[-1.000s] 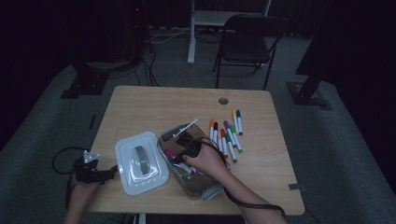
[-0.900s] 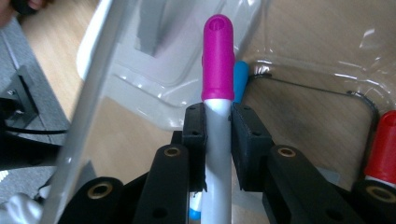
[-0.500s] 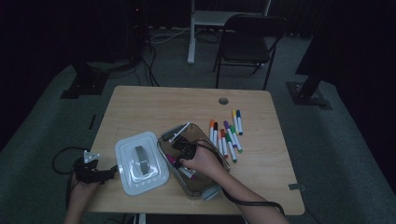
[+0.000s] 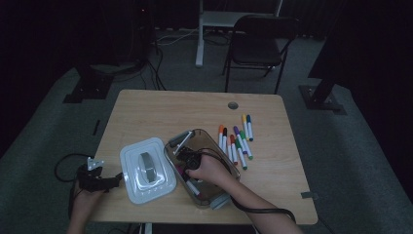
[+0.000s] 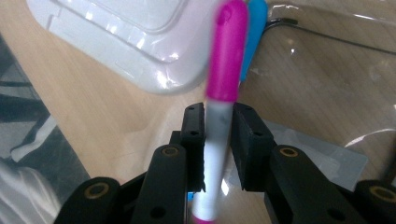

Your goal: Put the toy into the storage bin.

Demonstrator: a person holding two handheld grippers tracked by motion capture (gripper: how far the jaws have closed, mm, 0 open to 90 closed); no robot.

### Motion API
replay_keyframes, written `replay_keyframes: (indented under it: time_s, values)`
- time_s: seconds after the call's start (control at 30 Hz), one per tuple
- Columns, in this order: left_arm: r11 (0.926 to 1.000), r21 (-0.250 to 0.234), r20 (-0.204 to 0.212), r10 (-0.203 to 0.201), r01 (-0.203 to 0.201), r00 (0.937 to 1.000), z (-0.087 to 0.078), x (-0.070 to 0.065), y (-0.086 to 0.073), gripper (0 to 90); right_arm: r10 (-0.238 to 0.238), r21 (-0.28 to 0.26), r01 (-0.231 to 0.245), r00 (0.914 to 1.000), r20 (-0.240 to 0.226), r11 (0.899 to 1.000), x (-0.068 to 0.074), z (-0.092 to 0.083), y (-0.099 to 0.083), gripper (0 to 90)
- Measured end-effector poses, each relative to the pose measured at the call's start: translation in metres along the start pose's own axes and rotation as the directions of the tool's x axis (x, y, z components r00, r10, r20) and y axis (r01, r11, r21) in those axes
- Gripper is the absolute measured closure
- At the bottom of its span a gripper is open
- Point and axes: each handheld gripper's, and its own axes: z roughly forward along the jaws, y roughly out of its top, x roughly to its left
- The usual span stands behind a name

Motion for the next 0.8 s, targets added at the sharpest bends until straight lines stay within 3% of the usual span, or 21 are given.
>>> replay_keyframes:
  time_s: [0.07,0.13,0.3,0.43,0.47,0.53,0.6,0.63,0.67,0.8]
  values:
    - [1.0,0.0,0.0,0.0,0.0,1.0,0.0,0.0,0.0,0.5,0.0,0.014,-0.001,1.0,0.004,1.0,-0.001,0.001,0.0,73.7]
    - [1.0,0.0,0.0,0.0,0.0,1.0,0.0,0.0,0.0,0.5,-0.007,-0.019,0.008,0.9997,0.021,1.0,-0.002,-0.004,-0.001,73.1]
    - [1.0,0.0,0.0,0.0,0.0,1.0,0.0,0.0,0.0,0.5,-0.01,-0.086,0.01,0.9999,0.005,0.996,-0.003,-0.018,-0.006,71.7]
    - [1.0,-0.001,-0.001,0.001,-0.001,1.0,0.0,0.0,0.0,0.5,-0.023,-0.175,0.021,0.9997,-0.008,0.984,-0.006,-0.042,-0.018,68.5]
    - [1.0,-0.001,-0.001,0.001,-0.001,1.0,0.0,0.0,0.0,0.5,-0.023,-0.175,0.021,0.9997,-0.008,0.984,-0.006,-0.042,-0.018,68.5]
    - [1.0,-0.001,-0.001,0.001,-0.001,1.0,0.0,0.0,0.0,0.5,-0.026,-0.237,0.021,0.9996,-0.014,0.971,-0.011,-0.057,-0.029,67.3]
    - [1.0,-0.002,-0.001,0.0,0.0,1.0,0.0,0.0,0.0,0.5,-0.026,-0.237,0.021,0.9996,-0.014,0.971,-0.011,-0.057,-0.029,67.3]
    - [1.0,-0.001,-0.001,0.0,0.0,1.0,0.0,0.0,0.0,0.5,-0.018,-0.302,0.01,0.9995,-0.025,0.953,-0.018,-0.072,-0.042,66.0]
    - [1.0,-0.001,-0.001,0.0,0.0,1.0,0.0,0.0,0.0,0.5,-0.018,-0.302,0.01,0.9995,-0.025,0.953,-0.018,-0.072,-0.042,66.0]
    - [1.0,-0.001,0.0,0.0,0.0,1.0,0.0,0.0,0.0,0.5,-0.007,-0.39,-0.006,0.9995,-0.031,0.921,-0.03,-0.091,-0.06,65.2]
